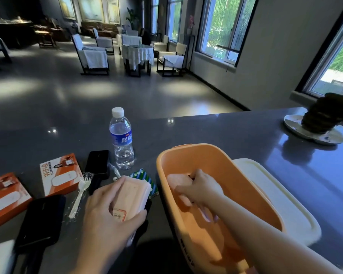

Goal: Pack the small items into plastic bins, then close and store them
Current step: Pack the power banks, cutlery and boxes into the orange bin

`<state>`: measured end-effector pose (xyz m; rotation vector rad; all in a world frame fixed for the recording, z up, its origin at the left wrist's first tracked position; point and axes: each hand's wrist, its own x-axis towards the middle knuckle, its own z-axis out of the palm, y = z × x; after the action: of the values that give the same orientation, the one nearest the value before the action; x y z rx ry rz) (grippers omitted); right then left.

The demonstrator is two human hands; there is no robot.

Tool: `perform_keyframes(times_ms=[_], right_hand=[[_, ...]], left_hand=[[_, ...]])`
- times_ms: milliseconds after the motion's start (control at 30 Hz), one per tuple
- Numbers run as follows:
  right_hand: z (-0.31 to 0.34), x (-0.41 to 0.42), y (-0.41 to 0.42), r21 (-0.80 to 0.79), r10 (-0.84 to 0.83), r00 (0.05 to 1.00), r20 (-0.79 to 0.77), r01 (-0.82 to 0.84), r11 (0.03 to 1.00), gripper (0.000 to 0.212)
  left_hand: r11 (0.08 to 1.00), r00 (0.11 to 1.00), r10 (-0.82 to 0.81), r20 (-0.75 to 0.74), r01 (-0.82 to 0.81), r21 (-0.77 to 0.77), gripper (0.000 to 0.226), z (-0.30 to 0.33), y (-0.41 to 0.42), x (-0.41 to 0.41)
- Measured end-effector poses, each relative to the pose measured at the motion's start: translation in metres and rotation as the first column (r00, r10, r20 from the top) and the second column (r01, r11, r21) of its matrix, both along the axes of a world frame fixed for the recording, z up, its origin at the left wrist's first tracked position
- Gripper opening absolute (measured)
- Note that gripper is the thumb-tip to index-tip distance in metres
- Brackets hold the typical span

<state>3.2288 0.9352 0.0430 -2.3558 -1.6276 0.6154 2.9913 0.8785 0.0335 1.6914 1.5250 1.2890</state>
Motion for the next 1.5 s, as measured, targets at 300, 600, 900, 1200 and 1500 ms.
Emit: perform_keyframes(times_ms=[300, 600, 900, 1200, 1500], right_hand=[[-0.030, -0.018, 0.012, 0.009, 0.125, 0.970, 0.207, -0.130, 0.992, 0.085], [-0.045, -0.021, 0.018, -0.056, 0.168, 0.922, 0.349, -0.159, 0.986, 0.085], [0.066, -0.042, -0.018, 0.504, 0.270, 0.706, -0.655, 0.141, 0.852, 0.032], [0.085, -0.061, -0.049, 0.424, 0.344, 0.341, -0.875, 0.195, 0.884, 0.043], [0.094, -0.045, -0.045, 0.297, 0.208, 0.327, -0.922, 0.253, 0.921, 0.052]], left_hand=[[1.000, 1.000, 0.028, 0.002, -0.028, 0.002, 0.086, -0.004, 0.000, -0.010], [1.000, 0.999, 0.004, -0.041, -0.004, -0.020, 0.087, 0.006, 0.000, 0.002], [0.995, 0.999, -0.030, 0.044, 0.025, 0.093, 0.084, 0.039, 0.005, 0.019], [0.970, 0.984, -0.175, -0.028, 0.177, 0.167, 0.087, 0.073, 0.007, 0.034], [0.955, 0.837, -0.284, 0.467, 0.292, 0.057, 0.049, 0.061, 0.002, 0.037]])
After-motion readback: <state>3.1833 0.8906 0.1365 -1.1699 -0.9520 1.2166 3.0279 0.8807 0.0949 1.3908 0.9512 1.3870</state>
